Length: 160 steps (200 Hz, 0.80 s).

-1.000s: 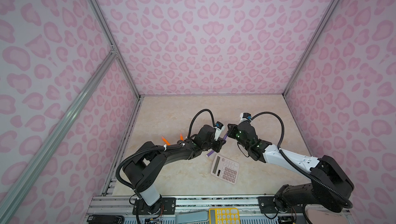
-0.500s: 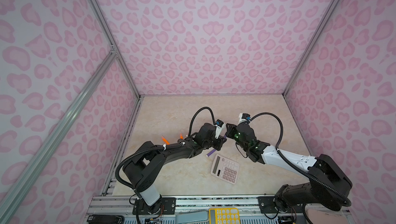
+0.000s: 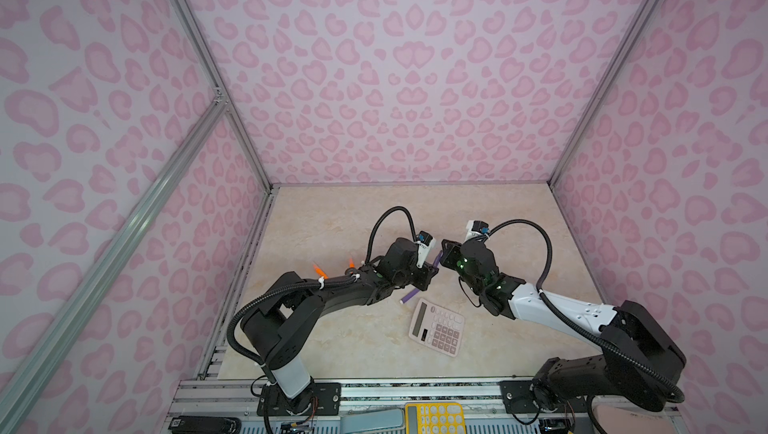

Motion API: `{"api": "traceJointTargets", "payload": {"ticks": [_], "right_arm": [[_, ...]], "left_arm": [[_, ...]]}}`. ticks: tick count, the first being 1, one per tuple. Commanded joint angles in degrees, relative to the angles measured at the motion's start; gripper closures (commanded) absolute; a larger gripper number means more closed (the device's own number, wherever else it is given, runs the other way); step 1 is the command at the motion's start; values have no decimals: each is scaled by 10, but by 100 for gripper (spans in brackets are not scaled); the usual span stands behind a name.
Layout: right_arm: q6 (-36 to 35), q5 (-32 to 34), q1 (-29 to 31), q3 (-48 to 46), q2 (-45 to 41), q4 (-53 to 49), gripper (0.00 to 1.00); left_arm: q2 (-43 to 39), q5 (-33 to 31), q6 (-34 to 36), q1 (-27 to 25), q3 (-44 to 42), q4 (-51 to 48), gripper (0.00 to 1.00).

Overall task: Insert the pens into the pen caps
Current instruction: 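Carry the translucent cap with the right gripper above the purple marker tip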

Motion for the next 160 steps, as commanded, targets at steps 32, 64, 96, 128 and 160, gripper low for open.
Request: {"api": "traceJointTargets", "payload": {"ticks": [32,64,96,128,160], "right_arm": [[-5,15,1,1,8,-4,99],[-6,15,1,10,18,-2,99],[-6,20,0,14,29,4,100],[-9,33,-5,15,25,6,100],[-11,35,-8,15,15,5,100]], "left_arm": [[-15,-1,0,0,-2,22,97],[-21,1,1,0,-4,22,97],[-15,5,-1,0,-4,22,97],[-5,5,-3,0,-1,24,97],[-2,5,-2,0,1,23,97]]}}
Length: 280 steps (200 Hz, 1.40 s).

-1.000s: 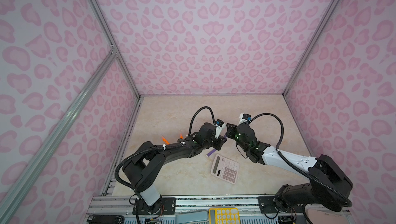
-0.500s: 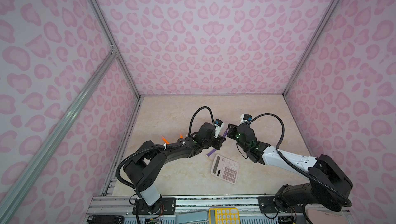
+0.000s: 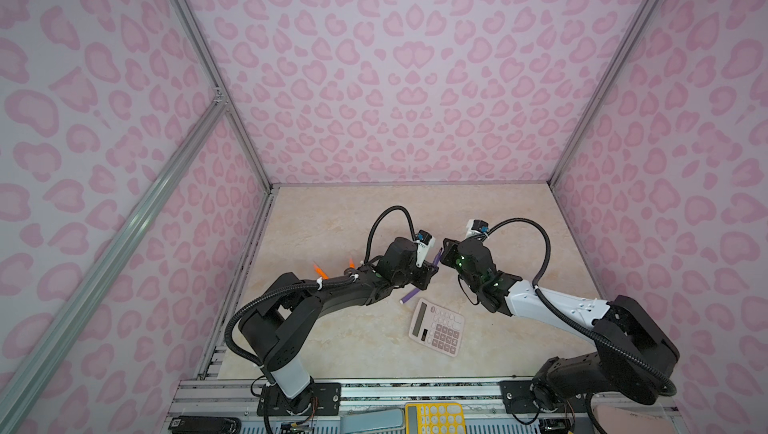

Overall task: Insert the pens into the pen caps
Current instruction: 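Carry the translucent cap with the right gripper above the purple marker tip, then lower the cap onto the purple marker tip held by the left gripper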

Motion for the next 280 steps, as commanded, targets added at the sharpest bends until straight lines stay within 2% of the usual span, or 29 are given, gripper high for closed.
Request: {"api": "traceJointTargets", "payload": {"ticks": [1,107,220,280], "right_arm": [[-8,13,0,3,-5,5,100],[-3,-12,1,15,18,13,100],[3,-5,21,3,20,28,100],[6,-44,25,-32,22,107,99]], "left_arm": [[4,4,-2,0,3,18,97],[2,5,-3,0,9,16,97],[11,-7,-25,11,31,10,97],[-8,22,-62,34,15,50,97]]}}
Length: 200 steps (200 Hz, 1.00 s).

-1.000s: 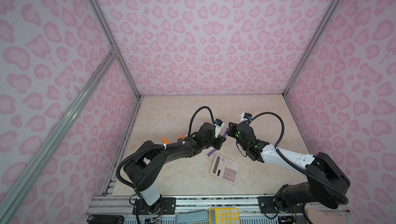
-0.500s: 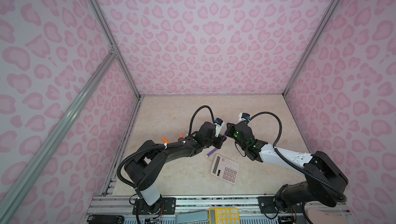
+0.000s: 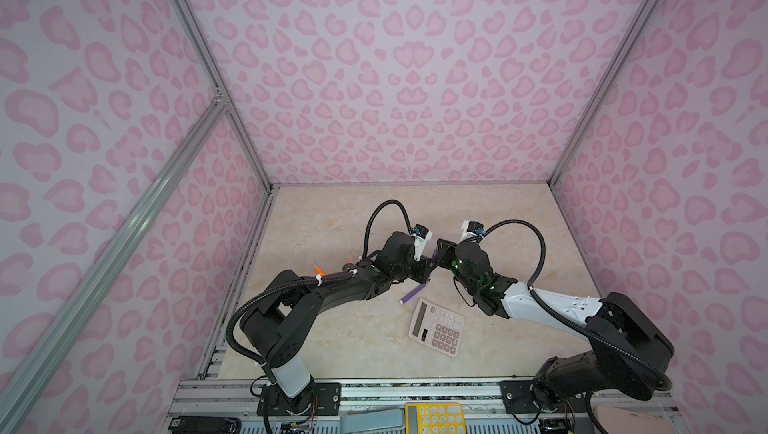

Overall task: Insert the pens into the pen caps
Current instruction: 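Lower the cap onto the purple marker tip held by the left gripper, then open the right gripper and press the cap down onto the purple marker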

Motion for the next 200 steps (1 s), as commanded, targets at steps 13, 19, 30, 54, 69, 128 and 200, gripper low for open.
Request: {"api": "traceJointTargets", "payload": {"ticks": [13,19,30,54,69,128,200], "right_arm": [[0,-42,8,-25,4,70,98],[-1,-50,9,-31,3,84,98],[-5,-55,13,-39,0,104,97],[-9,-49,15,-50,-14,109,91],[-11,-39,15,-54,-24,104,79],[-22,-18,10,-60,-54,93,44],[-24,-36,-18,-17,-52,36,42]], "left_arm": [[-16,11,-25,10,-3,63,97],[-16,18,-25,10,-3,68,97],[-19,21,-27,11,-2,70,97],[-30,20,-24,11,-4,67,97],[-35,20,-19,10,-6,63,97],[-45,14,-5,1,-22,61,97],[-50,-45,23,-30,-33,43,97]]}}
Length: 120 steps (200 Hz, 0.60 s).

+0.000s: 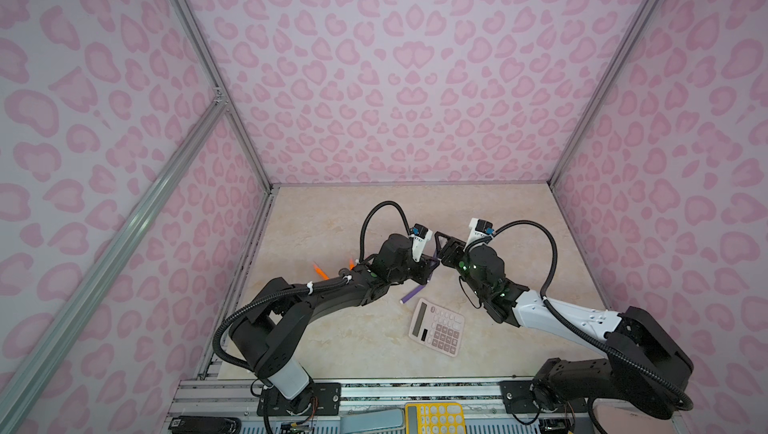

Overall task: Insert the pens into the pen caps
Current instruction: 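Open the right gripper and press the cap down onto the purple marker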

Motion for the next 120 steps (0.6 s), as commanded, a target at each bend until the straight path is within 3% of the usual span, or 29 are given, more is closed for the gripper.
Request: {"api": "traceJointTargets", "payload": {"ticks": [1,29,120], "right_arm": [[-4,-11,-9,13,11,-28,43],[2,-42,-26,38,27,-57,48],[8,-112,-46,94,65,-116,48]], "left_arm": [[-10,-34,19,-8,-6,7,97],[-12,-64,34,-20,-9,-2,97],[-10,-116,57,-41,-7,-14,97]]}}
